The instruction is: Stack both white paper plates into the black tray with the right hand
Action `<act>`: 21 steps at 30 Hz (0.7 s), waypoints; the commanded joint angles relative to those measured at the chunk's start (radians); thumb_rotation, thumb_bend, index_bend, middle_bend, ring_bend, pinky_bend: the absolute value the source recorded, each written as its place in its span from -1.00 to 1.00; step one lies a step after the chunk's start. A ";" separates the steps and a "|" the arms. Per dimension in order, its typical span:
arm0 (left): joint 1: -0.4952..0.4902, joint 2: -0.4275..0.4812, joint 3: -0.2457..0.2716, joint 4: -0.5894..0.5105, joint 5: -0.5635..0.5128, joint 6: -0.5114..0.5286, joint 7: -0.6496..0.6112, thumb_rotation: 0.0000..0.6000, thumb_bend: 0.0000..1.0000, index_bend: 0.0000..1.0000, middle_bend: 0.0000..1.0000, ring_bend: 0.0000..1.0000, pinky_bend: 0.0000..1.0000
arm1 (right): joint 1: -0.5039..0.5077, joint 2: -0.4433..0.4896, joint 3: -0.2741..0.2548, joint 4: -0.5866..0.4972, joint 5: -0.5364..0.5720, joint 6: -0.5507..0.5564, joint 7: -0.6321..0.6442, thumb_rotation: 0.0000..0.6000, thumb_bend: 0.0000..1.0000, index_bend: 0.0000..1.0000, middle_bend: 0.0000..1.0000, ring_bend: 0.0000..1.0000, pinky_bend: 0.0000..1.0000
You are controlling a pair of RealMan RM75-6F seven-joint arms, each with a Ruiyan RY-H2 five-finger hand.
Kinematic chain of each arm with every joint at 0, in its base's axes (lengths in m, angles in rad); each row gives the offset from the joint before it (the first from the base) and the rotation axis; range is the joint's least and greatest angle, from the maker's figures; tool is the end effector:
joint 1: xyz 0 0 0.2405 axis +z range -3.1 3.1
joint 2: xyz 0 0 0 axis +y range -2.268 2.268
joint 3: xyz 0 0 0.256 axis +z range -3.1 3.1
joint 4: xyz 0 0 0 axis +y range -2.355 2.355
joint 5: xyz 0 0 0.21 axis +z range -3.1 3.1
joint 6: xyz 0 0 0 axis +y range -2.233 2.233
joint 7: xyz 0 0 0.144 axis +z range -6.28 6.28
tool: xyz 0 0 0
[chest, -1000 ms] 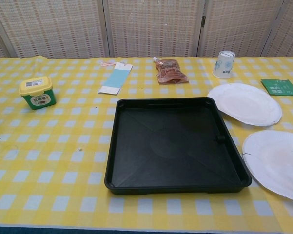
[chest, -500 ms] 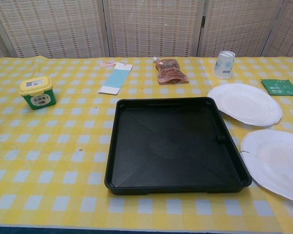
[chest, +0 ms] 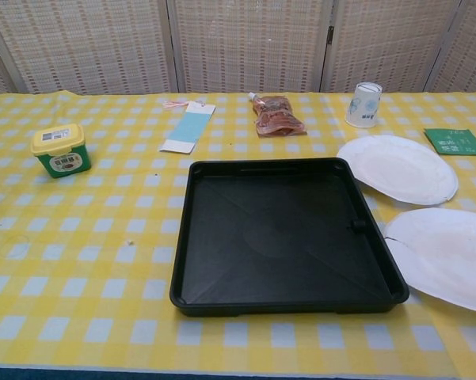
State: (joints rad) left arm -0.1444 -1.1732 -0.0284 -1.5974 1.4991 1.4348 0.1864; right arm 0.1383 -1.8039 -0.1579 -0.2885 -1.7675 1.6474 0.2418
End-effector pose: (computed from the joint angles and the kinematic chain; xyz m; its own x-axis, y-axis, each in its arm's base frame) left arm -0.3024 0.1943 0.1332 0.5294 0.0426 0.8473 0.8474 -0.0729 -0.5259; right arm -0.3815 -0.1802 0.0374 0.7164 0.0440 0.6963 -0.6168 -0.4266 0.6615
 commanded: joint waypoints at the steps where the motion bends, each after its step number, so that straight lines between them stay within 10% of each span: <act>1: -0.001 -0.001 0.000 0.001 0.000 -0.002 0.001 1.00 -0.07 -1.00 -1.00 -1.00 -1.00 | 0.000 0.003 0.003 0.001 -0.001 0.039 0.010 1.00 -0.14 0.42 -0.65 -0.86 -1.00; 21: 0.001 0.004 0.003 -0.004 0.012 0.005 -0.011 1.00 -0.07 -1.00 -1.00 -1.00 -1.00 | 0.036 0.048 0.044 -0.086 -0.011 0.302 0.007 1.00 -0.14 0.47 -0.58 -0.83 -1.00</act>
State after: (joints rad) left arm -0.1437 -1.1687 -0.0250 -1.6012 1.5107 1.4402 0.1752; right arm 0.1582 -1.7611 -0.1194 -0.3564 -1.7736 1.9433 0.2486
